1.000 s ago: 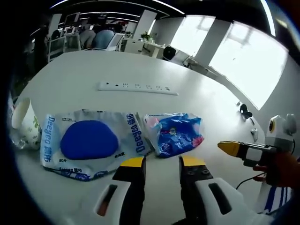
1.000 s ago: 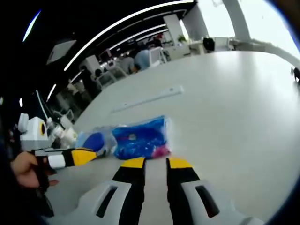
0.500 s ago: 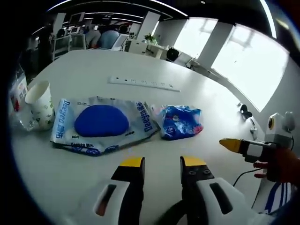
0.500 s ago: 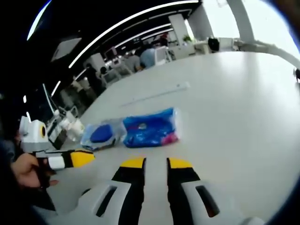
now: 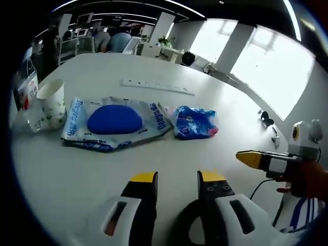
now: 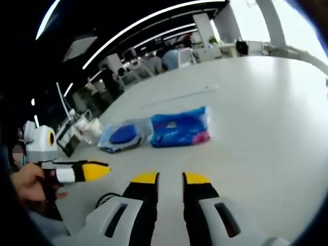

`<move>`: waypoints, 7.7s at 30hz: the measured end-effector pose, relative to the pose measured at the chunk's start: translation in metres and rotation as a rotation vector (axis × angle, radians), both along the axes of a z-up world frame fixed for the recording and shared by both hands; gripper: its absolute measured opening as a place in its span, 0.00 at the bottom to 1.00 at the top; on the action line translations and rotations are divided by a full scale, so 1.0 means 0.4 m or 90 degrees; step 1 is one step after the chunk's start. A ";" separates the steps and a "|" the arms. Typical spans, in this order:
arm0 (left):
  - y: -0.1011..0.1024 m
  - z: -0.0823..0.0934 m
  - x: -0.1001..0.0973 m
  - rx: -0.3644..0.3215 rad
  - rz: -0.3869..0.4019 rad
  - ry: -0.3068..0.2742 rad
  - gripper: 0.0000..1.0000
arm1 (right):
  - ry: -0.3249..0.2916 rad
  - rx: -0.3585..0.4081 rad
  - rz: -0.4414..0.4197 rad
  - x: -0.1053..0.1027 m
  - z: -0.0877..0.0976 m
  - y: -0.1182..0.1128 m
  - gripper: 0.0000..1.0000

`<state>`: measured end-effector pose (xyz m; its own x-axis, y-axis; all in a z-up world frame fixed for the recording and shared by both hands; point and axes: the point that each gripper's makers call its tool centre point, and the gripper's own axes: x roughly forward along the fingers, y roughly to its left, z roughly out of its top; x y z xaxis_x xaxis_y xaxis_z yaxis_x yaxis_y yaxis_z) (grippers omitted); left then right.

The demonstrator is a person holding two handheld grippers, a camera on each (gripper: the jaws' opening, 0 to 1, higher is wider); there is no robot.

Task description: Arrange the tabletop items into an orderly group along one side of the table until the central work area is clear of visible clutter.

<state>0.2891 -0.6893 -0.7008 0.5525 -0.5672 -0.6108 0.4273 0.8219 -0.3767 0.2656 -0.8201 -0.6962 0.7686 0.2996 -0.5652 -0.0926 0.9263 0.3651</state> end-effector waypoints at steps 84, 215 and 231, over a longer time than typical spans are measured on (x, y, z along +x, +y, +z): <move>0.031 -0.021 -0.176 0.079 -0.072 -0.013 0.36 | 0.038 -0.087 0.175 -0.122 -0.057 0.187 0.20; 0.039 -0.008 -0.127 0.147 -0.102 -0.037 0.05 | 0.057 -0.251 0.249 -0.078 -0.049 0.188 0.03; 0.039 0.023 -0.079 0.140 -0.094 -0.044 0.05 | 0.042 -0.251 0.240 -0.031 -0.022 0.188 0.03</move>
<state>0.2573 -0.6736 -0.6916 0.5179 -0.5033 -0.6917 0.5673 0.8073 -0.1627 0.2533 -0.7449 -0.7052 0.6087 0.3029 -0.7333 -0.4331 0.9013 0.0127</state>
